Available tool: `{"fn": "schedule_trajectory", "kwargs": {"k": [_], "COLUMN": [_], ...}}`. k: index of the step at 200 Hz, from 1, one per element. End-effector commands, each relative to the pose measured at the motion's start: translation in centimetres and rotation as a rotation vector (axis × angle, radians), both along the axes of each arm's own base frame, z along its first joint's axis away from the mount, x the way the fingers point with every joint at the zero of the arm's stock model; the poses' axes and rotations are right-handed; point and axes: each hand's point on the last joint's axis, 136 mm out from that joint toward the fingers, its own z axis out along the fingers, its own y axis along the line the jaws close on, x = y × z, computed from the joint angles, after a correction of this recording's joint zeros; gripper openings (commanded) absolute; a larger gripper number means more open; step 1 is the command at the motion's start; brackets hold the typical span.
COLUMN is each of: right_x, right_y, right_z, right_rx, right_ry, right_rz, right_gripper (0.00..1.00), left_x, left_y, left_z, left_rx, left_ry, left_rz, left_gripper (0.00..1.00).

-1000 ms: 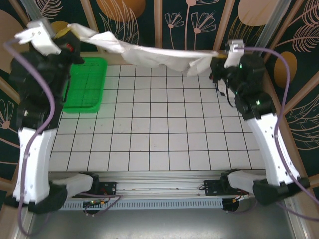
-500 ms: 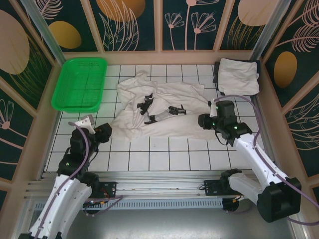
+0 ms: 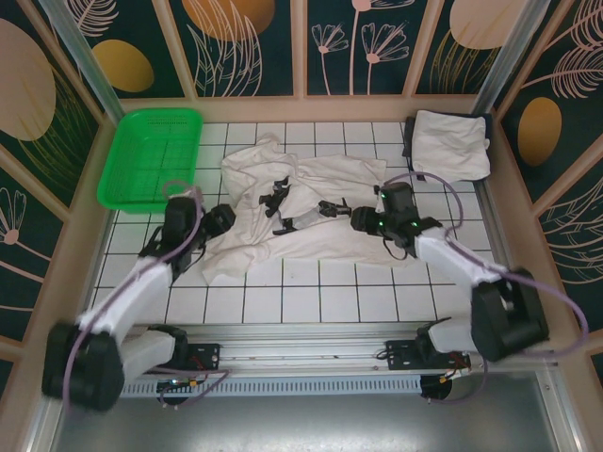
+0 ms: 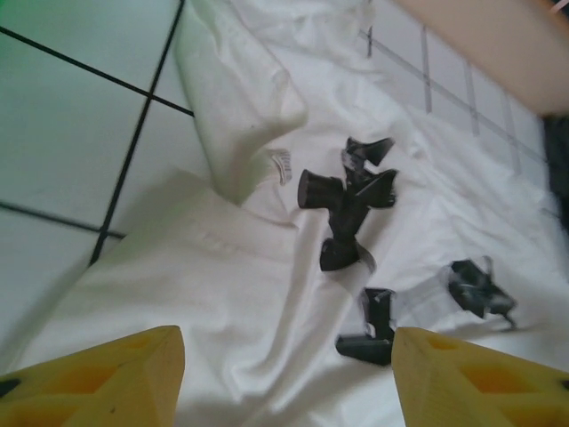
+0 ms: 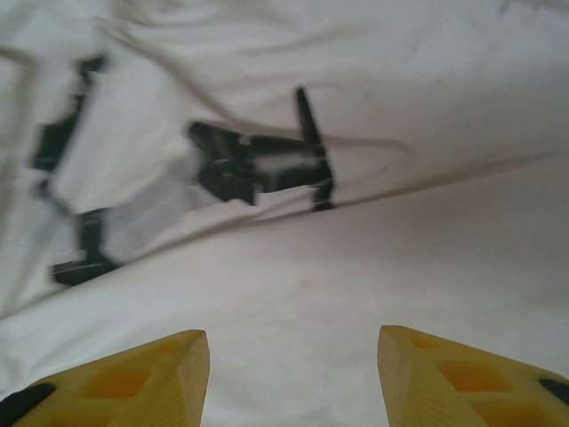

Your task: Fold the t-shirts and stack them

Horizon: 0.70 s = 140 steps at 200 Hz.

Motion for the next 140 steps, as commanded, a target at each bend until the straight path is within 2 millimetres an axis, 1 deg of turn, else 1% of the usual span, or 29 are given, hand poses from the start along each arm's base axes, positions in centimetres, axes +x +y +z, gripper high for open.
{"fn": "schedule_trajectory", "kwargs": {"k": [1, 11, 24, 30, 38, 53, 66, 79, 94, 122, 140], "right_x": [2.9, 2.8, 2.3, 2.1, 1.6, 0.4, -0.4, -1.2, -2.0, -2.7, -3.0], "right_y": [-0.3, -0.2, -0.3, -0.5, -0.9, -2.2, -3.6, -4.9, -6.3, -8.2, -8.4], "right_z": [-1.2, -2.8, -4.0, -4.2, -4.7, -5.5, -5.9, -5.9, -5.7, -5.4, -5.3], "right_rx": [-0.042, -0.035, -0.018, -0.006, 0.007, 0.015, 0.028, 0.049, 0.078, 0.103, 0.101], "right_ry": [-0.014, 0.020, 0.043, 0.043, 0.050, 0.068, 0.079, 0.076, 0.057, 0.034, 0.046], "right_rz": [-0.077, -0.084, -0.111, -0.130, -0.153, -0.218, -0.273, -0.320, -0.370, -0.433, -0.425], "right_gripper": [0.53, 0.53, 0.53, 0.54, 0.54, 0.55, 0.56, 0.57, 0.57, 0.58, 0.58], "left_x": [3.7, 4.0, 3.3, 2.5, 1.4, -1.2, -3.7, -6.0, -8.4, -11.3, -13.0], "left_y": [-1.6, -1.4, -1.3, -1.0, -0.7, 0.1, 0.7, 0.9, 0.9, 0.9, 1.4], "left_z": [-1.0, -3.7, -6.9, -8.3, -9.7, -11.7, -13.0, -13.8, -14.3, -13.7, -13.2], "left_rx": [0.018, 0.041, 0.054, 0.059, 0.055, 0.043, 0.021, 0.004, 0.009, -0.025, -0.047], "left_ry": [-0.012, 0.057, 0.137, 0.170, 0.203, 0.251, 0.283, 0.309, 0.328, 0.327, 0.316], "left_rz": [-0.062, -0.054, -0.055, -0.044, -0.031, 0.010, 0.049, 0.083, 0.111, 0.153, 0.184], "left_gripper": [0.62, 0.63, 0.61, 0.61, 0.61, 0.56, 0.53, 0.50, 0.49, 0.47, 0.43]}}
